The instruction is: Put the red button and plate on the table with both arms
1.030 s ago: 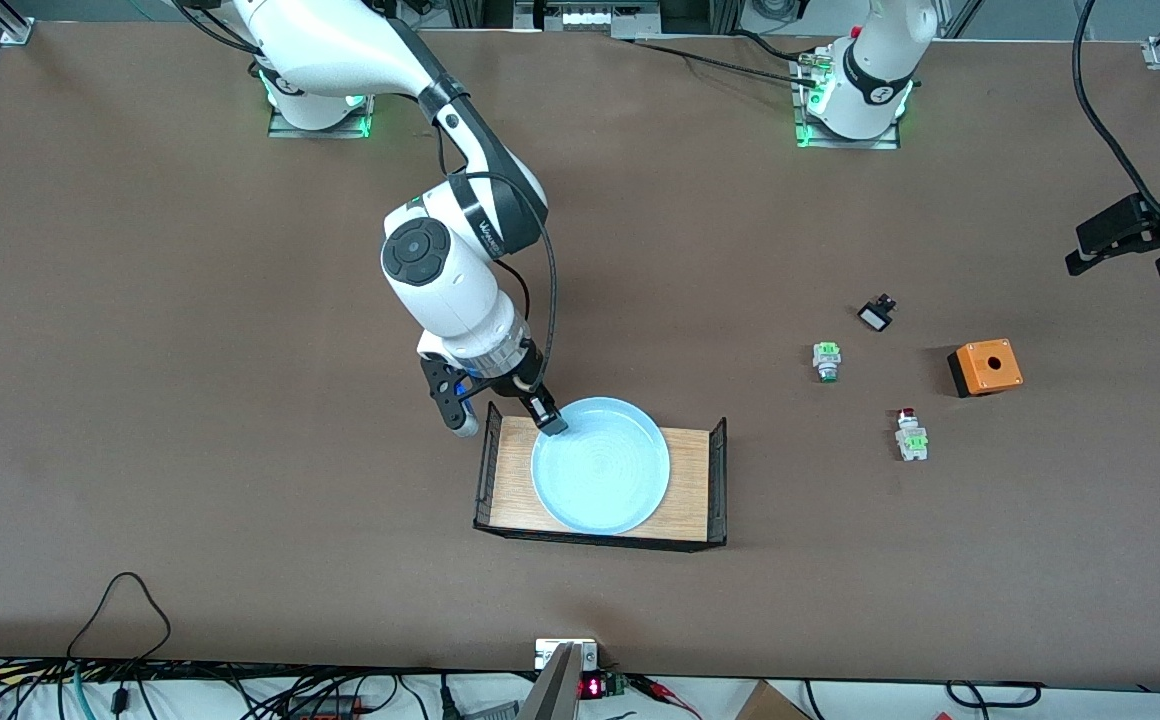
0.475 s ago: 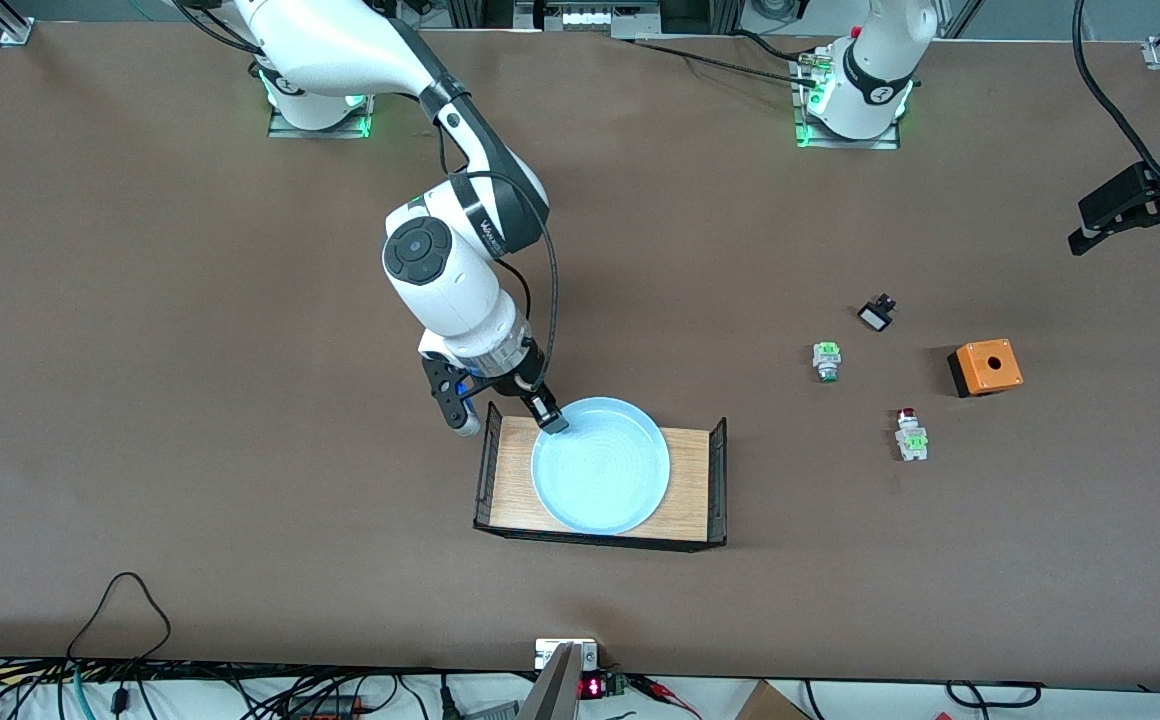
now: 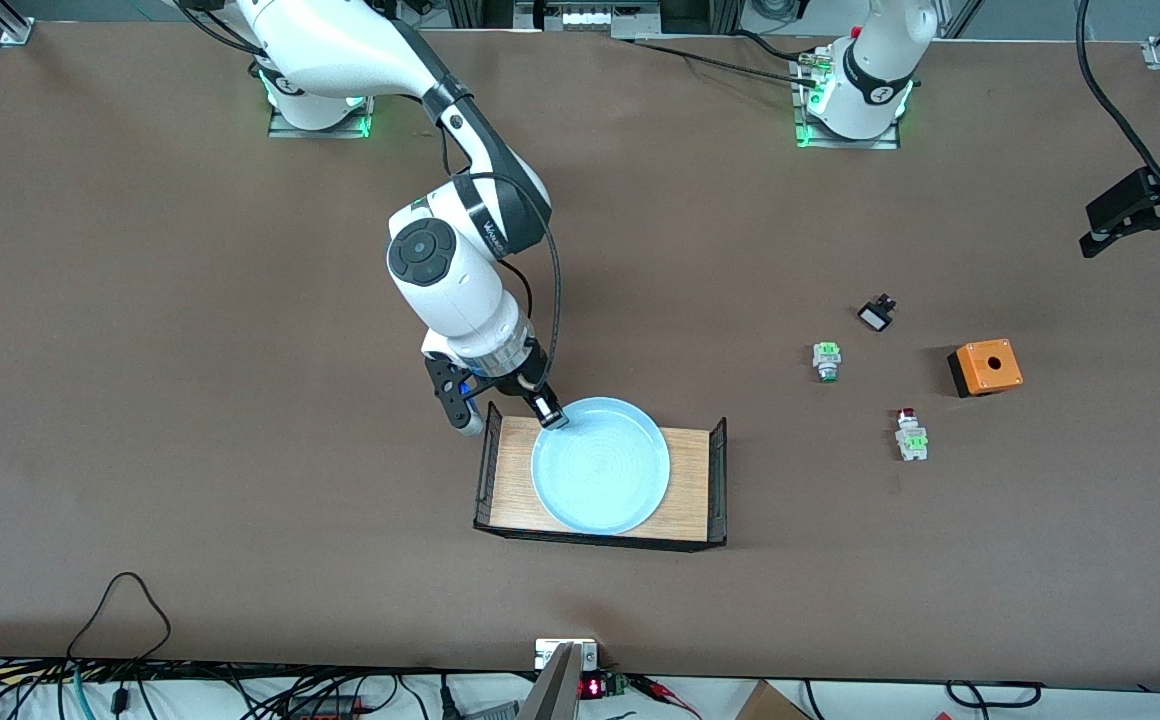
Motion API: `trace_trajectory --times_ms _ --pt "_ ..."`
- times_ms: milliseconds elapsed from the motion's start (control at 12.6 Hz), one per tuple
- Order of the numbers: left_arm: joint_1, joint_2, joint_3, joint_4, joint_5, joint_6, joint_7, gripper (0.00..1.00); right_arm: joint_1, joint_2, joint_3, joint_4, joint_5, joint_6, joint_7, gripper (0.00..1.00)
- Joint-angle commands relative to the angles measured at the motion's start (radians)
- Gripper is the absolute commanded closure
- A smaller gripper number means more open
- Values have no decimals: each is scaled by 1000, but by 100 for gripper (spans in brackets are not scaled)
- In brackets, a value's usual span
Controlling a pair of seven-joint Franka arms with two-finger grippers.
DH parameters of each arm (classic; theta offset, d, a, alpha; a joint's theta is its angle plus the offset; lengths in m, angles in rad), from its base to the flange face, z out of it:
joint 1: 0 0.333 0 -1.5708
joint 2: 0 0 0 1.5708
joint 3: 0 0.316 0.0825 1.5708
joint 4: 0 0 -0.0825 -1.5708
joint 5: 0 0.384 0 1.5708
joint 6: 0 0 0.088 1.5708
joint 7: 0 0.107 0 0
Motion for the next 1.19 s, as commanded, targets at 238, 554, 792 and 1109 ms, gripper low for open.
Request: trace_trajectory --times_ms 238,554,792,1109 --pt "-2 0 7 -6 14 -5 4 0 7 14 -4 32 -15 3 4 97" --pt "-2 0 6 -3 14 3 7 0 7 -16 -2 32 -11 -9 2 99" --pt "-4 3 3 0 14 4 6 0 6 -82 -1 29 -5 -58 1 100" --pt "-7 6 1 0 13 3 1 0 1 -188 -2 21 -8 -188 -7 100"
